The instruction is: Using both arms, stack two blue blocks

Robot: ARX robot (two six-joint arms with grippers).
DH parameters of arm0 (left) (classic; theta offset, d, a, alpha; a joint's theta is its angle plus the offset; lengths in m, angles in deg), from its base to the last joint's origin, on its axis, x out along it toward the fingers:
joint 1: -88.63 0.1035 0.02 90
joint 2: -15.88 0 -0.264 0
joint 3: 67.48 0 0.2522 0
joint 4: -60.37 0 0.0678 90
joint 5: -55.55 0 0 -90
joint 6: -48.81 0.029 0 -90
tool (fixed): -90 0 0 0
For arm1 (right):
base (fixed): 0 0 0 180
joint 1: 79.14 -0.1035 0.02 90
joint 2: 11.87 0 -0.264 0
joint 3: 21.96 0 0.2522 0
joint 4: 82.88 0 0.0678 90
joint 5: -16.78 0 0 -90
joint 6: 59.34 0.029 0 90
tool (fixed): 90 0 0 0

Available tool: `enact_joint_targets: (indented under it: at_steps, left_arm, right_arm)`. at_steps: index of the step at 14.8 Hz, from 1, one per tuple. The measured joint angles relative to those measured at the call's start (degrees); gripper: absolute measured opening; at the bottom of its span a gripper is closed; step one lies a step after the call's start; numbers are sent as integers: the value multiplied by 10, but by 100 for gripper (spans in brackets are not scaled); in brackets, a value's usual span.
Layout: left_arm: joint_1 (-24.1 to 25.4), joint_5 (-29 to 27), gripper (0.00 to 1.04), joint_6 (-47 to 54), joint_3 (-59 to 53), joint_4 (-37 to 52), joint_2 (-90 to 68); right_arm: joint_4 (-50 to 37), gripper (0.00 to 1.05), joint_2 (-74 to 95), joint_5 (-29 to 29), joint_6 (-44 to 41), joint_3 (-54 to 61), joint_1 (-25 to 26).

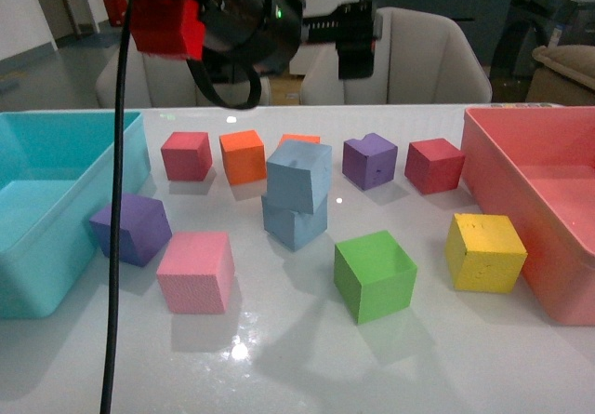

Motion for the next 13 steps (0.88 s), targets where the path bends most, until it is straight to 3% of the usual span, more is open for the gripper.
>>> enact_joint_targets:
  at_steps: [3, 4, 7, 9, 10, 13]
  left_arm:
    - [-28, 6, 98, 23, -130, 76, 156]
    - [-34, 33, 98, 9, -187, 95, 224]
    - [-41, 28, 98, -8, -307, 99, 383]
    - [-48, -167, 76, 43, -413, 197, 482]
    - [-8, -225, 62, 58, -479, 217, 533]
    - [63, -163, 22, 68, -619, 240, 615]
  right_arm:
    - [0, 98, 0, 0, 0, 0, 0]
    - [0, 98, 0, 0, 0, 0, 0]
    - [0, 98, 0, 0, 0, 0, 0]
    - [0, 98, 0, 0, 0, 0, 0]
    - [0, 98, 0, 0, 0, 0, 0]
    - [0, 98, 0, 0, 0, 0, 0]
